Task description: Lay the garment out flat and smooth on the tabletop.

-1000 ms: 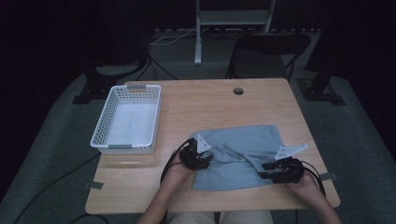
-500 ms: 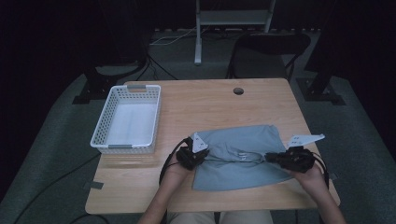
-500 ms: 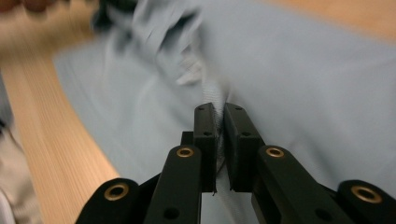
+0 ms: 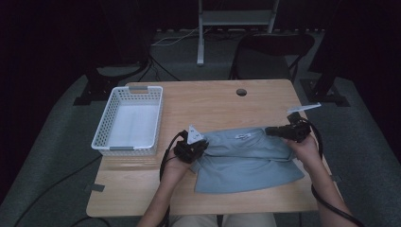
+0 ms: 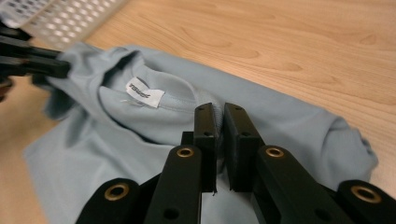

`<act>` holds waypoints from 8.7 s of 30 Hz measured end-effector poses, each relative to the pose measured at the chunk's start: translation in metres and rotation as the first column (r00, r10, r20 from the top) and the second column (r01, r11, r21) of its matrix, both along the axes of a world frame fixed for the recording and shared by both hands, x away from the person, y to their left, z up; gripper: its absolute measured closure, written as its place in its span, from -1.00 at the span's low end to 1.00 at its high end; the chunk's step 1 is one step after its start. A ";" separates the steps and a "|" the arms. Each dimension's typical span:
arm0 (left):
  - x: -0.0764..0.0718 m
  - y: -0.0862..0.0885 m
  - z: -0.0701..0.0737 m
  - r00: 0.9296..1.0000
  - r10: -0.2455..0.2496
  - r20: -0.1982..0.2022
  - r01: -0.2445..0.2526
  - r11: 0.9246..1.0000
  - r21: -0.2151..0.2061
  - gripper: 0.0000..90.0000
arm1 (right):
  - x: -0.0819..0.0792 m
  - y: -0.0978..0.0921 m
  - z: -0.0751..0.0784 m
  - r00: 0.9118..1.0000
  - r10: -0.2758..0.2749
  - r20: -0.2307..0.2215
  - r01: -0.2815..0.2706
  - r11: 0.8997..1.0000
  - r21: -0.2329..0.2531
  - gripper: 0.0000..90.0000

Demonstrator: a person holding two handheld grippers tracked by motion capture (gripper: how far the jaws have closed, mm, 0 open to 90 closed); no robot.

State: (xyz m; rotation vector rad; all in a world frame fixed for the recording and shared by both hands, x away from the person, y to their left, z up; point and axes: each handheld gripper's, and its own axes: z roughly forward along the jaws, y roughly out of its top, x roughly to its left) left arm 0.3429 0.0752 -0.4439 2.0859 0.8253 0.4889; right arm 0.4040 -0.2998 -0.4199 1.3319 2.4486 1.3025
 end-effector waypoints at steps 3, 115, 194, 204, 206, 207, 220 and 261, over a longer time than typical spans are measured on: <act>0.013 0.002 -0.006 0.999 0.032 -0.035 -0.032 0.999 0.013 0.94 | 0.017 0.007 -0.009 0.999 -0.008 -0.044 0.007 1.000 -0.025 0.87; -0.055 0.056 -0.037 0.998 0.065 0.003 -0.063 0.976 -0.209 -0.55 | -0.007 0.045 -0.019 0.991 -0.074 -0.112 0.075 0.997 0.007 -0.70; -0.061 0.065 -0.046 0.990 0.138 -0.025 -0.140 0.962 -0.236 -0.73 | 0.083 -0.081 -0.012 0.731 -0.677 -0.085 0.644 0.726 -0.242 0.58; -0.062 0.063 -0.046 0.990 0.139 -0.028 -0.141 0.962 -0.234 -0.73 | 0.069 -0.081 -0.011 0.761 -0.644 -0.079 0.619 0.757 -0.210 0.17; -0.062 0.062 -0.046 0.991 0.133 -0.032 -0.136 0.962 -0.236 -0.73 | 0.066 -0.081 -0.012 0.765 -0.640 -0.073 0.617 0.760 -0.206 0.12; -0.062 0.061 -0.046 0.991 0.134 -0.029 -0.137 0.963 -0.232 -0.73 | 0.063 -0.081 -0.013 0.767 -0.638 -0.072 0.615 0.762 -0.203 0.09; -0.063 0.055 -0.044 0.992 0.123 -0.040 -0.129 0.965 -0.230 -0.73 | 0.013 -0.085 -0.030 0.822 -0.566 -0.057 0.559 0.823 -0.099 -0.18; 0.005 0.029 0.001 0.944 0.325 -0.060 -0.330 0.929 -0.168 -0.61 | -0.140 -0.059 -0.073 0.874 -0.449 0.184 0.459 0.888 -0.013 -0.68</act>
